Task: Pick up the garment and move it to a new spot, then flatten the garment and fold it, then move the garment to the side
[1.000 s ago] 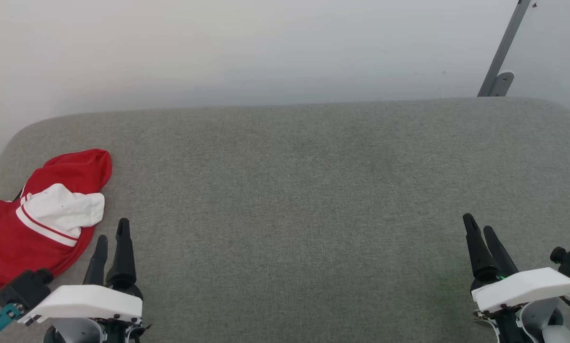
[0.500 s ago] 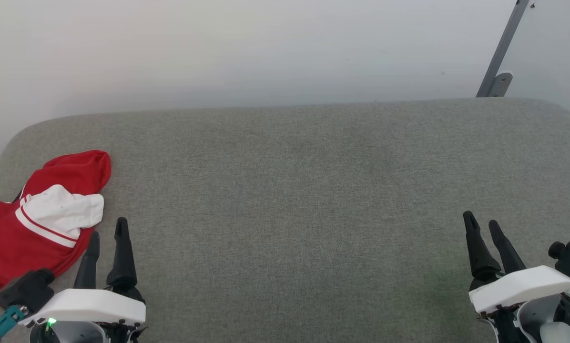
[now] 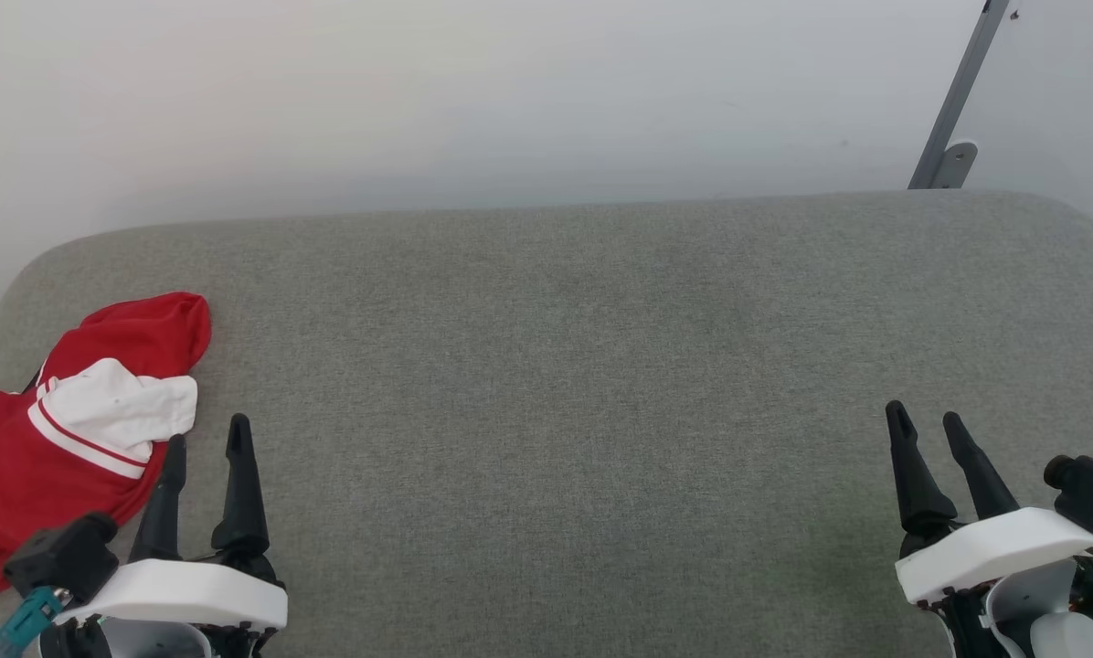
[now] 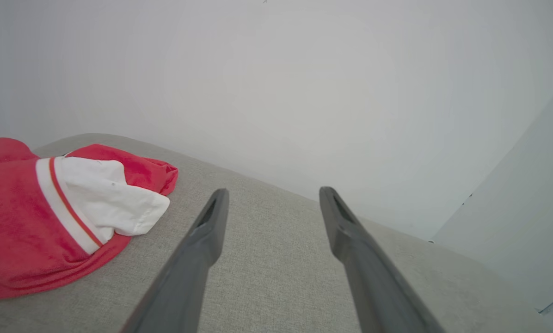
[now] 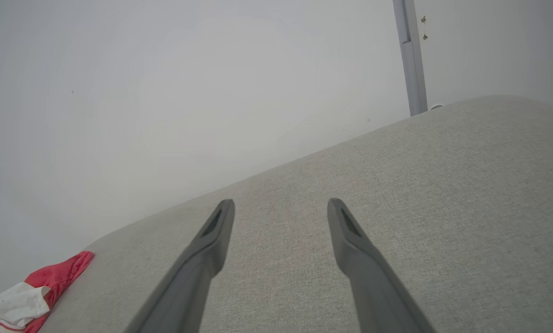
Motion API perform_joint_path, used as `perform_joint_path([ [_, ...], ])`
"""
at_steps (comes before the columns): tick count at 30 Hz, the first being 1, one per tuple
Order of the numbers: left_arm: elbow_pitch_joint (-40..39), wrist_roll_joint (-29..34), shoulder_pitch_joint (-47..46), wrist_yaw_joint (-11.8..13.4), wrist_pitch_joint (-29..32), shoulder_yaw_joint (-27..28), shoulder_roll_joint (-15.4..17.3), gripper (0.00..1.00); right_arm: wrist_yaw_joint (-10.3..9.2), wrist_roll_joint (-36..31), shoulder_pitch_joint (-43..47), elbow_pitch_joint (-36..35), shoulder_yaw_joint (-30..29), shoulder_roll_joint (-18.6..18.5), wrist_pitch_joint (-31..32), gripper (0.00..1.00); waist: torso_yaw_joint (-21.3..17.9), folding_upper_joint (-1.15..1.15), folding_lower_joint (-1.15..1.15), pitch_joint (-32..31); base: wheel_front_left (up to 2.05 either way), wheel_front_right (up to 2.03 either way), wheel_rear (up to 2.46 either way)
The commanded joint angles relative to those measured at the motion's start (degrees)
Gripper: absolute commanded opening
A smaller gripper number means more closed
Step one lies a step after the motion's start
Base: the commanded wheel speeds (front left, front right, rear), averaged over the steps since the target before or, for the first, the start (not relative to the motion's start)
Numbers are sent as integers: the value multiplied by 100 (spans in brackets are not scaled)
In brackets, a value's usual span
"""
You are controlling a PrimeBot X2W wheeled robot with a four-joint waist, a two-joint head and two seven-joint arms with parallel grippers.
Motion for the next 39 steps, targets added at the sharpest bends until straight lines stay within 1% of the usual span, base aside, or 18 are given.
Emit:
perform_joint_path([
  [1, -63, 160, 25, -30, -44, 17, 24, 100, 1, -119, -92, -67, 6, -35, -57, 100, -3, 0, 0, -3, 0, 0, 0],
  [19, -15, 1022, 96, -215, -277, 23, 76, 100, 2, -919, -68, -177, 81, -122, -291, 100, -49, 0, 0, -33, 0, 0, 0],
  [39, 132, 1748, 127, -302, -477, -68, 152, 100, 1, -1676, -56, -233, 168, -232, -487, 100, -72, 0, 0, -70, 0, 0, 0],
])
